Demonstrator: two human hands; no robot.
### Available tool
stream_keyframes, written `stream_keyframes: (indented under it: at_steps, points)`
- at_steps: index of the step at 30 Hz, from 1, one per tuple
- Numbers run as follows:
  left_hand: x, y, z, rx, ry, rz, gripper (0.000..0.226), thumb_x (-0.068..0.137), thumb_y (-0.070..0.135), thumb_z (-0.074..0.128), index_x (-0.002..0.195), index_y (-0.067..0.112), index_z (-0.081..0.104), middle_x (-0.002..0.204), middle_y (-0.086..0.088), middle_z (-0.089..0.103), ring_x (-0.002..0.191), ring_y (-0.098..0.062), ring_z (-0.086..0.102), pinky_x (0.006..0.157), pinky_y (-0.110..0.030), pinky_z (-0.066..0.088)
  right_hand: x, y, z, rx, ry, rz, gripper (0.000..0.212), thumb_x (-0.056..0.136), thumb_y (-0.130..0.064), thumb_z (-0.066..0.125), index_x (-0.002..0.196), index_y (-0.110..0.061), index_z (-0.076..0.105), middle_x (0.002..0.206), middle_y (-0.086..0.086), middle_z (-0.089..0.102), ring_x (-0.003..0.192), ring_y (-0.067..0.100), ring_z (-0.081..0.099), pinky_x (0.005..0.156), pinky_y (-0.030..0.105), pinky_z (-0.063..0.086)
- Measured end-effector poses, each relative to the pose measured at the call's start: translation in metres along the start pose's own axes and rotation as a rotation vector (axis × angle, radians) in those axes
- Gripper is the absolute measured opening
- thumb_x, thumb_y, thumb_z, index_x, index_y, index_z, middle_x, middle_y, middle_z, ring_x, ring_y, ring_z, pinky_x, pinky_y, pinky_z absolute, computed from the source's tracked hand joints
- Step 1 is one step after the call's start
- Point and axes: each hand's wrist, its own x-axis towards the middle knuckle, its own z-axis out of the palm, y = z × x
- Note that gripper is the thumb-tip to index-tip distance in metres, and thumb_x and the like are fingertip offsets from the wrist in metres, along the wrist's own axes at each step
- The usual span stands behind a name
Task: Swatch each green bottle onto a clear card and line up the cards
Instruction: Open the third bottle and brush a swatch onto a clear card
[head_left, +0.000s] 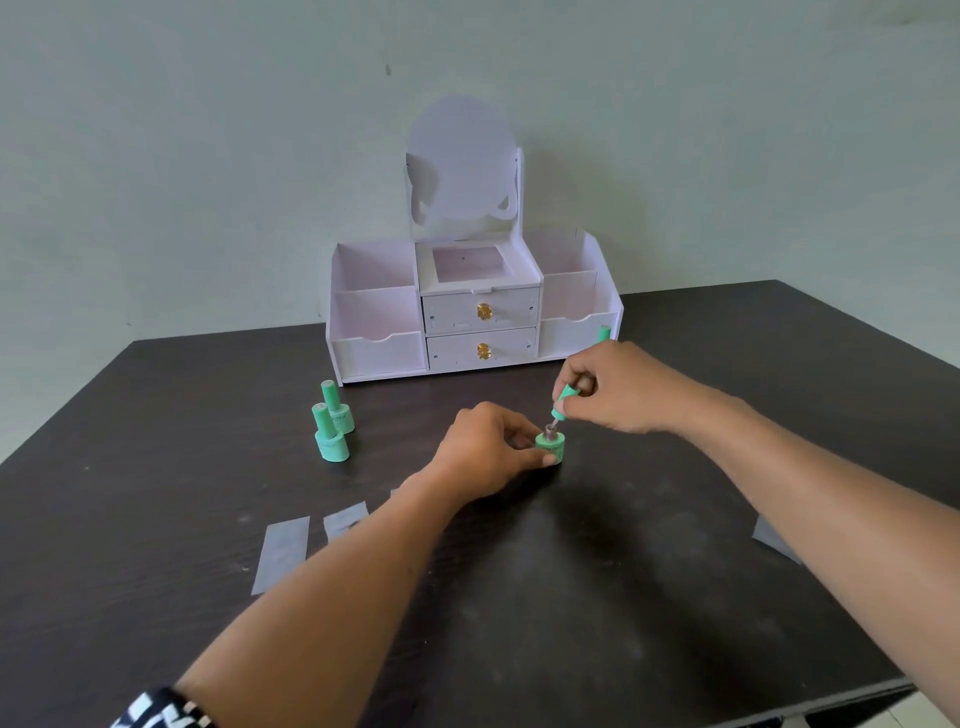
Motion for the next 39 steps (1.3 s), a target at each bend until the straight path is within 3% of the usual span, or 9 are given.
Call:
stream_keyframes:
  at_steps: [5, 9, 14, 17, 21, 25, 30, 34, 39]
  points:
    - [0.001, -0.002, 0.002, -0.035, 0.021, -0.011, 0.032, 0.074, 0.041, 0.085, 0.104, 0.03, 0.078, 0.087, 0.009, 0.074, 0.079, -0.002, 0.064, 0.064, -0.014, 0.041, 0.005, -0.014, 0.009, -0.318, -0.075, -0.035, 0.034, 0.091, -0.047, 0.069, 0.072, -0.02, 0.061, 0.07, -0.006, 0.054, 0.065, 0.016, 0.054, 0.057, 0.03, 0.04]
    - [0.002, -0.003, 0.001, -0.054, -0.012, -0.035, 0.037, 0.074, 0.039, 0.085, 0.108, 0.025, 0.077, 0.093, 0.008, 0.075, 0.085, -0.004, 0.066, 0.069, -0.016, 0.045, 0.004, -0.021, 0.008, -0.449, -0.065, 0.041, 0.07, 0.089, -0.079, 0.039, 0.068, -0.014, 0.055, 0.066, -0.001, 0.056, 0.062, 0.018, 0.055, 0.055, 0.031, 0.041]
    - [0.003, -0.003, 0.0, -0.027, -0.009, -0.002, 0.034, 0.075, 0.041, 0.084, 0.107, 0.029, 0.078, 0.085, 0.01, 0.072, 0.078, -0.004, 0.063, 0.061, -0.013, 0.041, 0.003, -0.01, 0.004, -0.317, -0.159, -0.067, 0.031, 0.098, -0.051, 0.052, 0.086, -0.024, 0.057, 0.074, -0.008, 0.055, 0.071, 0.018, 0.055, 0.058, 0.031, 0.04]
    - [0.004, -0.004, 0.0, -0.024, -0.015, -0.021, 0.036, 0.074, 0.039, 0.085, 0.106, 0.026, 0.078, 0.084, 0.01, 0.072, 0.077, -0.003, 0.064, 0.066, -0.016, 0.044, 0.004, -0.013, 0.011, -0.533, -0.061, -0.142, 0.047, 0.098, -0.058, 0.047, 0.068, -0.022, 0.047, 0.069, -0.005, 0.051, 0.066, 0.018, 0.05, 0.055, 0.033, 0.038]
    - [0.005, -0.005, 0.001, -0.008, -0.017, -0.021, 0.038, 0.075, 0.042, 0.084, 0.109, 0.025, 0.077, 0.094, 0.008, 0.074, 0.082, -0.004, 0.064, 0.072, -0.021, 0.047, 0.004, -0.017, 0.012, -0.618, 0.09, -0.127, 0.08, 0.09, -0.082, 0.017, 0.061, -0.016, 0.05, 0.061, -0.002, 0.052, 0.057, 0.017, 0.049, 0.053, 0.032, 0.035]
    - [0.004, -0.005, 0.001, -0.01, -0.02, -0.004, 0.038, 0.077, 0.042, 0.082, 0.111, 0.027, 0.077, 0.089, 0.011, 0.07, 0.079, -0.003, 0.061, 0.062, -0.013, 0.04, 0.002, -0.012, 0.005, -0.515, -0.068, -0.112, 0.054, 0.1, -0.063, 0.033, 0.072, -0.019, 0.05, 0.071, -0.002, 0.058, 0.064, 0.018, 0.054, 0.061, 0.037, 0.045]
    - [0.005, -0.006, 0.003, -0.008, -0.004, 0.013, 0.033, 0.076, 0.042, 0.083, 0.104, 0.027, 0.079, 0.075, 0.013, 0.066, 0.07, -0.004, 0.058, 0.06, -0.016, 0.038, 0.002, -0.016, 0.011, -0.619, 0.065, -0.124, 0.08, 0.093, -0.079, 0.015, 0.06, -0.015, 0.051, 0.059, -0.001, 0.052, 0.054, 0.014, 0.048, 0.051, 0.031, 0.034]
    - [0.005, -0.007, 0.003, -0.019, 0.014, 0.016, 0.031, 0.075, 0.042, 0.084, 0.103, 0.029, 0.079, 0.069, 0.014, 0.063, 0.064, -0.002, 0.054, 0.058, -0.016, 0.037, 0.002, -0.013, 0.012, -0.586, -0.008, -0.156, 0.055, 0.1, -0.062, 0.031, 0.065, -0.022, 0.046, 0.067, -0.004, 0.053, 0.064, 0.02, 0.053, 0.06, 0.036, 0.046]
    - [0.006, -0.007, 0.004, -0.015, 0.005, 0.023, 0.032, 0.076, 0.043, 0.083, 0.105, 0.029, 0.079, 0.069, 0.014, 0.063, 0.065, -0.003, 0.055, 0.06, -0.017, 0.038, 0.002, -0.009, 0.016, -0.592, 0.092, -0.126, 0.076, 0.094, -0.077, 0.016, 0.061, -0.016, 0.049, 0.061, -0.001, 0.055, 0.056, 0.016, 0.051, 0.053, 0.033, 0.039]
